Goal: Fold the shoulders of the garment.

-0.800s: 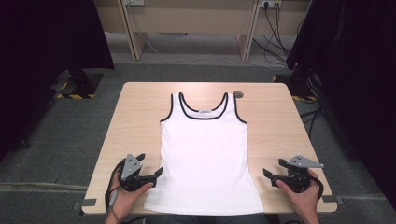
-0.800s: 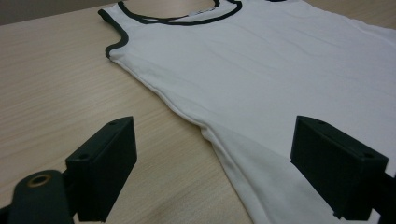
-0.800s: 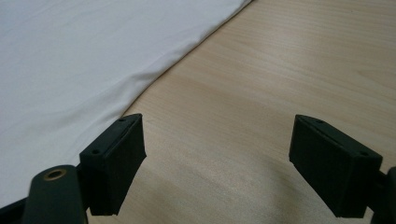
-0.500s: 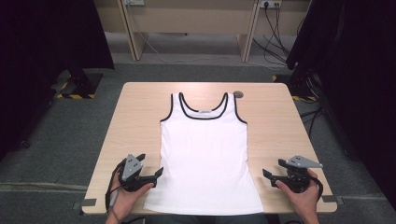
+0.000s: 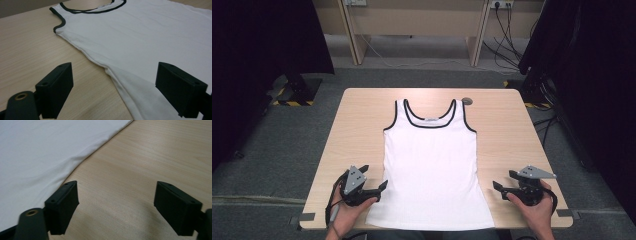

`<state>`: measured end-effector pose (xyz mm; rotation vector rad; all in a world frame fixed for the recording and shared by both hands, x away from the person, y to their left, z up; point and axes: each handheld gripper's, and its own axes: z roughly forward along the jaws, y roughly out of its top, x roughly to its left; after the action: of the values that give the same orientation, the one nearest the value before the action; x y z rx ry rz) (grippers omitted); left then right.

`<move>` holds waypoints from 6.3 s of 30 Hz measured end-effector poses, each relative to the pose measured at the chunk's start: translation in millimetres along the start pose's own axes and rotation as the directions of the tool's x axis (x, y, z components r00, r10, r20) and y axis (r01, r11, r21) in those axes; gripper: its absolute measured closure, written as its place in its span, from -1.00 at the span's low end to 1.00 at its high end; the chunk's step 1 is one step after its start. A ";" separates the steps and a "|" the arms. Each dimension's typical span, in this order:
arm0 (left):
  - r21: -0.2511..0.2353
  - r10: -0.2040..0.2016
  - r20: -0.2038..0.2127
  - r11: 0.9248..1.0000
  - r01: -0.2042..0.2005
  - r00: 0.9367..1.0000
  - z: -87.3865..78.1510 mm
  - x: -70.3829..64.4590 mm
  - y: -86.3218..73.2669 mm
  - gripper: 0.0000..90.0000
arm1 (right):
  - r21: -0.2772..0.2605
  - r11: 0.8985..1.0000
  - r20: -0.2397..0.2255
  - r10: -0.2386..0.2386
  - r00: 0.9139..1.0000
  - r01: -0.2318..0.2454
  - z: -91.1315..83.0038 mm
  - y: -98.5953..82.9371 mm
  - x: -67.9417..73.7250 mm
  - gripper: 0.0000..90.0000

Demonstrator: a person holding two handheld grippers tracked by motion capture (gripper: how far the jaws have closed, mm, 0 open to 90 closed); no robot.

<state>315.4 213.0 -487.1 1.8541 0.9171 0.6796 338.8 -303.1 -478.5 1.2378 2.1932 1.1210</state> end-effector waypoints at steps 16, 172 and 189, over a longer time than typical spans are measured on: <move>0.009 0.007 -0.001 1.000 -0.007 1.000 0.8 -0.7 0.4 -0.69 | 0.063 0.996 0.009 -0.069 0.998 0.068 21.3 60.6 4.2 -0.36; -0.001 0.037 -0.007 0.999 -0.037 0.999 -0.2 -3.9 0.1 -0.69 | 0.262 0.954 0.120 0.115 0.986 -0.143 231.7 224.8 -42.4 0.94; -0.002 0.037 -0.011 0.999 -0.037 0.999 -0.2 -4.2 0.0 -0.69 | 0.198 0.972 0.084 0.111 0.990 -0.126 212.0 225.1 -33.9 0.94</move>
<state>312.9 209.7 -487.3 1.8711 0.8899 0.7137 615.6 -169.2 -431.0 1.4887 2.2481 0.8962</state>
